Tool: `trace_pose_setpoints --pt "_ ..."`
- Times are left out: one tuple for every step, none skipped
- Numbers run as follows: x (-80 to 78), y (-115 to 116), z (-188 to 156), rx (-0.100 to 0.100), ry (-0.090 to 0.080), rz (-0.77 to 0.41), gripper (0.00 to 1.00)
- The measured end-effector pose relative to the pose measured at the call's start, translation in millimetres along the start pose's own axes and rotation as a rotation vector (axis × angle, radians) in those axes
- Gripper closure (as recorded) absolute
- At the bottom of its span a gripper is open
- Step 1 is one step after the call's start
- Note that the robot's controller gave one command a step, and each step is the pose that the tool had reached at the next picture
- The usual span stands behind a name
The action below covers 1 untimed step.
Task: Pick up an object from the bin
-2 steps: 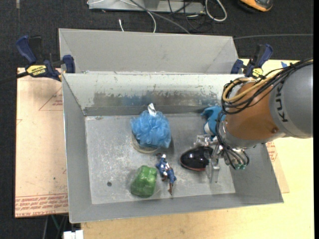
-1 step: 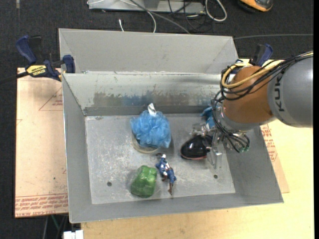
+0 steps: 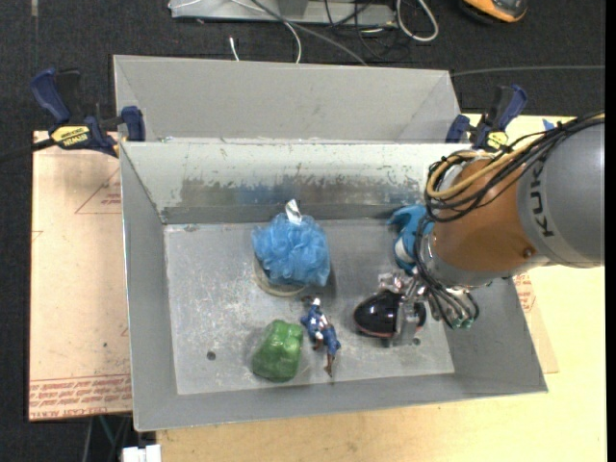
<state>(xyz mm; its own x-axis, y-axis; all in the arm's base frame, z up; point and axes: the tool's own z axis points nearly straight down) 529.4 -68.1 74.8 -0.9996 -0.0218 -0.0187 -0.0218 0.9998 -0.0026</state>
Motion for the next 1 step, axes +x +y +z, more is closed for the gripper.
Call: trace_pose_setpoints --pt "0.0 0.0 0.0 0.000 0.000 0.000 1.00"
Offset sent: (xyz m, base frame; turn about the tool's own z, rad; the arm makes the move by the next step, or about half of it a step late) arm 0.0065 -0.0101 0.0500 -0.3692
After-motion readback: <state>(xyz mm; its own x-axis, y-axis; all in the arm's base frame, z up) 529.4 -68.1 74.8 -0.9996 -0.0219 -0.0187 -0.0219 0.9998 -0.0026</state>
